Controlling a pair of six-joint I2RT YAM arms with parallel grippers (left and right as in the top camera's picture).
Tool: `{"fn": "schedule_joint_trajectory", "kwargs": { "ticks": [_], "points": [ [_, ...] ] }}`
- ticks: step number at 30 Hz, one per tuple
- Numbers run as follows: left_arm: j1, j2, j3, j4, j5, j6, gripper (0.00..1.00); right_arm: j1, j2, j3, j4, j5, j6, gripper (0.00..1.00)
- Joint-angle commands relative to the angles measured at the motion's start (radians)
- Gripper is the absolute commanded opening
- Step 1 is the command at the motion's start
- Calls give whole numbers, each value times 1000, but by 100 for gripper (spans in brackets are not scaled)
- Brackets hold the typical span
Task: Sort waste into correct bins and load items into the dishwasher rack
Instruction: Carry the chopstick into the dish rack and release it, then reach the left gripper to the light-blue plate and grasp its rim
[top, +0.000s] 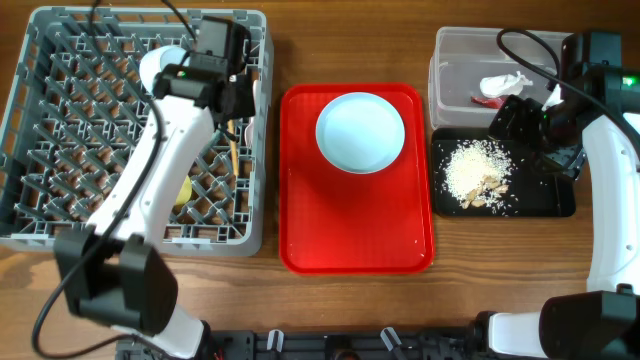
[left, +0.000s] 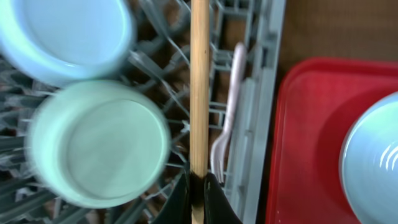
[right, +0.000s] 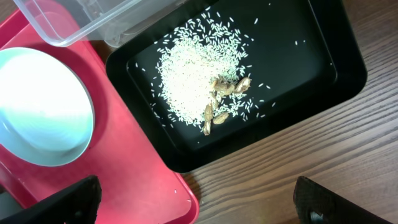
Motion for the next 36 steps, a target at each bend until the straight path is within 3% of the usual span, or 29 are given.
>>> {"fn": "schedule_joint_trajectory", "kwargs": {
  "ticks": [1, 4, 6, 8, 11, 15, 18, 21, 25, 29, 36],
  "points": [
    [2, 70, 5, 3, 75, 43, 4, 0, -15, 20, 0, -8, -13, 100],
    [2, 109, 5, 4, 75, 43, 5, 0, -15, 20, 0, -8, -13, 100],
    [3, 114, 5, 16, 74, 43, 12, 0, -15, 20, 0, -16, -13, 100],
    [2, 113, 6, 31, 75, 43, 37, 0, -15, 20, 0, -27, -14, 100],
    [2, 107, 6, 34, 75, 43, 64, 0, -15, 20, 0, -27, -14, 99],
    [-2, 51, 8, 45, 89, 43, 63, 0, -15, 20, 0, -27, -14, 100],
    [-29, 12, 8, 68, 303, 38, 57, 0, -15, 20, 1, -27, -14, 100],
    [-82, 19, 5, 94, 477, 35, 57, 0, -15, 20, 4, -27, -14, 100],
    [-217, 60, 3, 166, 470, 60, 67, 0, -15, 20, 3, -27, -14, 100],
    [-346, 138, 3, 229, 435, 149, 69, 0, -15, 20, 3, -27, -14, 100],
    [-472, 308, 3, 266, 304, 198, 73, 0, -15, 20, 3, -27, -14, 100]
  ]
}}
